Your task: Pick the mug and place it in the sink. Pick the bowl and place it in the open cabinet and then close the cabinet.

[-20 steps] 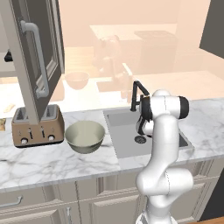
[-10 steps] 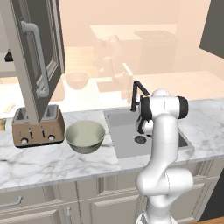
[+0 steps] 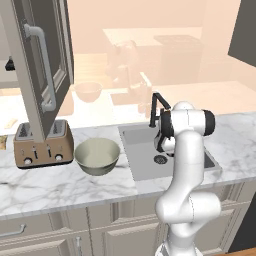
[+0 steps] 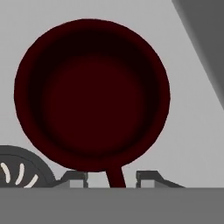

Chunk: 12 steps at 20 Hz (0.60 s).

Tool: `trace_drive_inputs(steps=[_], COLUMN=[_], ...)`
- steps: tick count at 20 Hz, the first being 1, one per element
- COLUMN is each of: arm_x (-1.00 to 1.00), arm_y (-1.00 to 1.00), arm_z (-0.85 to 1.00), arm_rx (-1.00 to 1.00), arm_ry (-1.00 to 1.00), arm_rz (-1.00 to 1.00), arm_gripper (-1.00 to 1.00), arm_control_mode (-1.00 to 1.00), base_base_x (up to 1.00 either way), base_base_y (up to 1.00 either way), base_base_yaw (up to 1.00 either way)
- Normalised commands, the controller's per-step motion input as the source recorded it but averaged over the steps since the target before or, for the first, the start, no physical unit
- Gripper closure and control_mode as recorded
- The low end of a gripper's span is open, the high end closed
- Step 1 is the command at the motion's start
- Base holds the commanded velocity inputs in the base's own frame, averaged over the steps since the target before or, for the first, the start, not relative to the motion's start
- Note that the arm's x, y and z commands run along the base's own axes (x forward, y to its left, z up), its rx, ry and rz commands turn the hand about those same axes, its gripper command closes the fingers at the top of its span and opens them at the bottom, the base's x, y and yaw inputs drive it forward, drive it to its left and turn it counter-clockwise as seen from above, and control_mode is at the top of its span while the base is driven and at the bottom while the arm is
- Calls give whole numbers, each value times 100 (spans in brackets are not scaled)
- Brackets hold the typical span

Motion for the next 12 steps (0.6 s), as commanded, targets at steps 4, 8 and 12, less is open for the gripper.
trace_drive_inputs(steps=[4, 8, 12], arm_x=[0, 0, 0], arm_y=[0, 0, 0], arm_z=[-2, -1, 7], arm_rx=[0, 0, 0], arm_ry=[0, 0, 0], arm_rz=[0, 0, 0], arm_gripper=[-100, -100, -100], arm_control_mode=[-100, -100, -100], base_base_x=[0, 0, 0], base_base_y=[0, 0, 0], base_base_yaw=[0, 0, 0])
